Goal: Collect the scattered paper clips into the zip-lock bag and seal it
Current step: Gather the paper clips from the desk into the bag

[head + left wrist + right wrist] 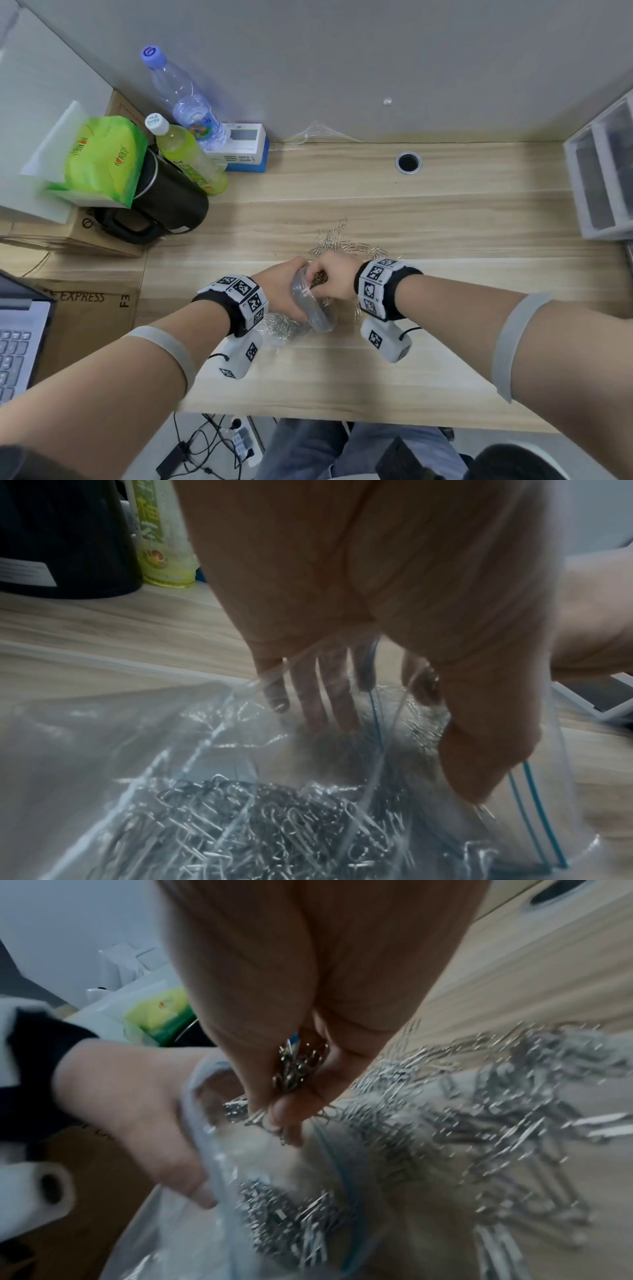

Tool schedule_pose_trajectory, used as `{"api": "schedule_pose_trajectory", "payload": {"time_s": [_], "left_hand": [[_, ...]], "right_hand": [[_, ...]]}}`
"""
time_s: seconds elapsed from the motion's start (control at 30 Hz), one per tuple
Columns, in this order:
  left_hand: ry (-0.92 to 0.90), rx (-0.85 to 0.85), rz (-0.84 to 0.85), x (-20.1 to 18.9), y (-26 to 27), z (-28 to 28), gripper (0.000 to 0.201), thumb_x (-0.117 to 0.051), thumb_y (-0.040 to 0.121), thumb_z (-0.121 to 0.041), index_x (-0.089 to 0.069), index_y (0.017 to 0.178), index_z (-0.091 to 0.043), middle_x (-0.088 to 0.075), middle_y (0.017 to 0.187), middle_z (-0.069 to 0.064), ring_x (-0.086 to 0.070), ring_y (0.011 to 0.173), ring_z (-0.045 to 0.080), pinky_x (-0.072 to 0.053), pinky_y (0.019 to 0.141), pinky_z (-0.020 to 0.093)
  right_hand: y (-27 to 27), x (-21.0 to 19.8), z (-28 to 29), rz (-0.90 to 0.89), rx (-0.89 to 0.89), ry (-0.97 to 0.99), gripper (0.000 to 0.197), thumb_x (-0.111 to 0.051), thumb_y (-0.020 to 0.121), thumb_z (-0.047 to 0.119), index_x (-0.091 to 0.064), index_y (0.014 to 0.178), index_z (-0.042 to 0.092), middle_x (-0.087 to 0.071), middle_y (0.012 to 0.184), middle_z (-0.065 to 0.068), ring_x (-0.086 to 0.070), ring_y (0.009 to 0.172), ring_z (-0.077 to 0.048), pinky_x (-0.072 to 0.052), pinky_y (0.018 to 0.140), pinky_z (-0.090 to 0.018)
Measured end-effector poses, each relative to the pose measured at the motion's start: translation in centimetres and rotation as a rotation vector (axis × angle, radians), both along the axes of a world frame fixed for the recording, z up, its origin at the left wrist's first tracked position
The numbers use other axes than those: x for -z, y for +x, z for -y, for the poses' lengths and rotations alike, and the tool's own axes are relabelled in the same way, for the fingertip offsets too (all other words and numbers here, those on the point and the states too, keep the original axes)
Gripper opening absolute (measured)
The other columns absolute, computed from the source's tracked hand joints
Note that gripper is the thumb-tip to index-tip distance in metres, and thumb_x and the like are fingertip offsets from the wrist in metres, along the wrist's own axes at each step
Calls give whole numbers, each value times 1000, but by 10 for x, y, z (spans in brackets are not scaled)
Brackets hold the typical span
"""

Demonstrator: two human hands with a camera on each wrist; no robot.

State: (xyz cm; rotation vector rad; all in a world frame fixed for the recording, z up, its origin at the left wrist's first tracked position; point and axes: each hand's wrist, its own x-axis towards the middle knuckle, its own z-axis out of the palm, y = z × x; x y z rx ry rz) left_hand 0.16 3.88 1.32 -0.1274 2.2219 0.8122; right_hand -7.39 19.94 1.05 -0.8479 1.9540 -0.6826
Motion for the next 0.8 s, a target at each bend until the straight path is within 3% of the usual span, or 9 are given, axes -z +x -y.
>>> {"api": "schedule_pose_trajectory", "payload": {"time_s": [0.1, 0.23, 0.33, 0.4, 0.47, 0.53, 0.6, 0.7, 0.8], "left_hand": [[23, -20, 4, 1, 2, 2, 80, -92, 54, -26, -44, 118, -22, -66, 101, -1, -67, 90, 18, -58, 78, 40], [51, -50, 35, -1, 7, 5, 78, -91, 52, -27, -46, 115, -23, -68, 98, 0, -68, 86, 20, -60, 74, 41], [59, -87, 16, 0, 11, 8, 77, -89, 48, -32, -48, 113, -23, -69, 97, 1, -69, 86, 22, -60, 74, 43], [67, -99, 16, -1, 11, 8, 77, -86, 46, -34, -50, 112, -20, -68, 97, 2, -69, 85, 22, -60, 73, 41], [82, -119, 31, -2, 12, 11, 78, -83, 44, -38, -51, 112, -17, -68, 98, 3, -67, 80, 17, -59, 71, 36], [63, -131, 44, -1, 14, 16, 78, -80, 43, -40, -51, 113, -22, -67, 99, 2, -65, 80, 17, -58, 69, 37], [19, -123, 52, 0, 16, 23, 74, -80, 44, -42, -51, 111, -32, -64, 102, 2, -66, 85, 21, -58, 70, 40], [-15, -128, 69, 0, 21, 32, 65, -81, 46, -42, -49, 103, -41, -62, 103, 1, -65, 88, 25, -57, 70, 40], [-18, -150, 89, 1, 25, 39, 62, -84, 53, -34, -50, 105, -37, -60, 101, 1, -57, 77, 17, -53, 64, 33]], "right_hand": [[21, 1, 14, 20, 25, -5, 17, -65, 82, 9, -74, 96, 11, -72, 93, -4, -65, 83, -19, -54, 74, -29], [30, 4, 22, 135, -70, 45, 15, -58, 84, 5, -67, 96, 6, -66, 88, -7, -63, 81, -22, -51, 66, -29], [27, 7, 22, 178, -100, 70, 10, -63, 82, 10, -68, 89, 15, -72, 95, -7, -68, 90, -26, -58, 83, -41], [23, 4, 21, 178, -35, 50, 13, -66, 80, 13, -72, 86, 23, -73, 90, -1, -70, 86, -20, -58, 83, -35], [13, 0, 19, 151, 127, 17, 14, -63, 80, 11, -74, 85, 19, -70, 74, 4, -69, 73, -15, -58, 69, -23], [-1, -1, 16, 31, 239, 10, 12, -61, 81, 14, -71, 85, 20, -67, 71, 8, -66, 72, -14, -57, 66, -24], [-18, 9, 12, -181, 225, 64, 17, -60, 81, 21, -66, 96, 24, -67, 89, 6, -65, 87, -18, -56, 79, -32], [-35, 22, 12, -359, 109, 199, 45, -61, 81, 29, -55, 125, 21, -54, 122, -7, -51, 114, -27, -48, 94, -39], [-39, 30, 14, -434, 2, 231, 69, -68, 76, 46, -45, 136, 18, -43, 132, -9, -39, 125, -29, -42, 101, -41]]}}
